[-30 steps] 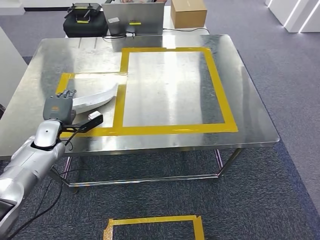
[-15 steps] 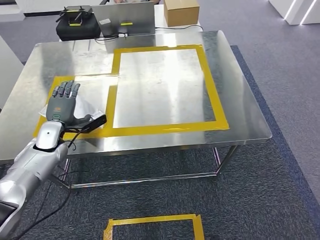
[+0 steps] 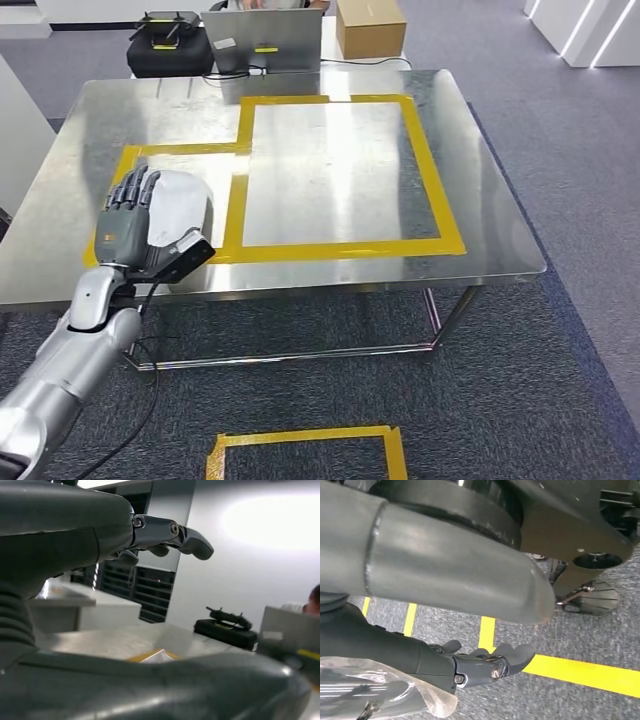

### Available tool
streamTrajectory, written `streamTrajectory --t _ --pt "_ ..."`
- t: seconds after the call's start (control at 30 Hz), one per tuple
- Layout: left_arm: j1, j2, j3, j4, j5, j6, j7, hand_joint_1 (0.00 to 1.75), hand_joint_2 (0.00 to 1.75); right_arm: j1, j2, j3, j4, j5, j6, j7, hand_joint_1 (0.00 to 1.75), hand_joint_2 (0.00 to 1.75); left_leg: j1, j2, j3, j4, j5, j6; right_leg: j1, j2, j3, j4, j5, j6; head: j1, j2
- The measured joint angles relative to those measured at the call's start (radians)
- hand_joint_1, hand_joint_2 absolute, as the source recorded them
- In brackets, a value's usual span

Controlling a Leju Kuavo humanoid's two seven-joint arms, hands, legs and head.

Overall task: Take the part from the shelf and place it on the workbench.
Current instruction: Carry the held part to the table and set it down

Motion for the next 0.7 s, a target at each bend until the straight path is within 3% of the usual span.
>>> streamTrajectory --t 0.07,0.1,0.13,0.17,0.23,0.27,0.3,0.4,0.47,0.53,0.6,0.63,0.67,0.7 --pt "0.125 0.001 0.033 -0.138 0.083 0.033 -0.045 0.00 0.00 0.002 0.000 -0.001 0.000 -0.001 -0.006 0.001 0.00 0.00 -0.001 0.009 -0.016 0.001 0.011 0.003 -0.002 -0.001 -0.031 0.127 -0.078 0.008 0.002 0.000" --pt "0.191 0.001 0.049 -0.208 0.122 0.042 -0.069 0.00 0.00 0.004 0.000 -0.001 0.000 0.000 -0.008 0.002 0.00 0.00 -0.001 0.012 -0.025 0.001 0.016 0.003 -0.003 -0.002 -0.030 0.162 -0.092 0.011 0.002 0.000" --pt "0.255 0.000 0.063 -0.276 0.161 0.046 -0.096 0.00 0.00 0.006 0.000 -0.001 0.000 0.000 -0.010 0.003 0.00 0.00 -0.001 0.013 -0.034 0.002 0.022 0.002 -0.003 -0.002 -0.012 0.158 -0.085 0.013 0.003 0.000" --pt "0.315 -0.002 0.078 -0.343 0.200 0.048 -0.126 0.00 0.00 0.007 0.000 -0.001 0.000 0.001 -0.010 0.004 0.00 0.00 -0.001 0.014 -0.043 0.004 0.027 0.000 -0.003 -0.002 0.027 0.116 -0.063 0.013 0.003 0.000" --pt "0.413 -0.009 0.106 -0.460 0.261 0.050 -0.179 0.00 0.00 0.005 0.000 -0.001 0.000 0.003 -0.011 0.004 0.00 0.00 -0.001 0.013 -0.059 0.009 0.038 -0.008 -0.004 0.001 0.136 -0.031 -0.025 0.009 0.004 0.000" --pt "0.457 -0.012 0.119 -0.512 0.280 0.053 -0.200 0.00 0.00 0.004 0.002 -0.001 0.000 0.005 -0.011 0.005 0.00 0.00 -0.003 0.012 -0.064 0.012 0.044 -0.013 -0.003 0.004 0.177 -0.091 -0.017 0.005 0.003 0.000" --pt "0.496 -0.018 0.133 -0.557 0.294 0.060 -0.215 0.00 0.00 0.002 0.003 -0.001 0.000 0.006 -0.011 0.005 0.00 0.00 -0.004 0.012 -0.067 0.013 0.051 -0.018 -0.002 0.007 0.197 -0.128 -0.018 0.001 0.003 0.000" --pt "0.606 -0.040 0.167 -0.658 0.330 0.086 -0.236 0.00 0.00 0.005 0.010 -0.002 0.000 0.010 -0.018 0.005 0.00 0.00 -0.004 0.010 -0.069 0.009 0.072 -0.032 0.001 0.008 0.186 -0.143 -0.011 -0.017 0.004 0.000" --pt "0.646 -0.049 0.177 -0.688 0.347 0.094 -0.240 0.00 0.00 0.007 0.014 -0.002 0.000 0.011 -0.022 0.005 0.00 0.00 -0.002 0.008 -0.072 0.011 0.070 -0.039 0.000 0.004 0.181 -0.145 -0.002 -0.029 0.004 0.000" --pt "0.689 -0.056 0.187 -0.719 0.367 0.096 -0.246 0.00 0.00 0.008 0.018 -0.002 0.000 0.011 -0.023 0.005 0.00 0.00 0.001 0.004 -0.089 0.086 -0.023 -0.045 -0.001 -0.001 0.163 -0.145 0.015 -0.042 0.001 0.000" --pt "0.742 -0.069 0.203 -0.752 0.398 0.097 -0.250 0.00 0.00 0.008 0.020 -0.003 0.000 0.009 -0.023 0.005 0.00 0.00 0.002 0.001 -0.111 0.223 -0.142 -0.051 0.002 -0.007 0.136 -0.143 0.041 -0.053 -0.002 0.000" --pt "0.761 -0.077 0.210 -0.759 0.411 0.098 -0.250 0.00 0.00 0.008 0.020 -0.003 0.000 0.008 -0.023 0.005 0.00 0.00 0.002 0.000 -0.110 0.271 -0.160 -0.051 0.004 -0.009 0.122 -0.141 0.053 -0.054 -0.003 0.000" --pt "0.778 -0.084 0.216 -0.763 0.420 0.098 -0.250 0.00 0.00 0.008 0.020 -0.003 0.000 0.008 -0.023 0.005 0.00 0.00 0.002 0.000 -0.096 0.289 -0.153 -0.049 0.006 -0.010 0.108 -0.139 0.064 -0.054 -0.003 0.000" --pt "0.794 -0.092 0.220 -0.766 0.426 0.098 -0.250 0.00 0.00 0.008 0.020 -0.003 0.000 0.007 -0.023 0.005 0.00 0.00 0.001 0.000 -0.066 0.270 -0.129 -0.046 0.007 -0.011 0.092 -0.135 0.074 -0.053 -0.003 0.000"
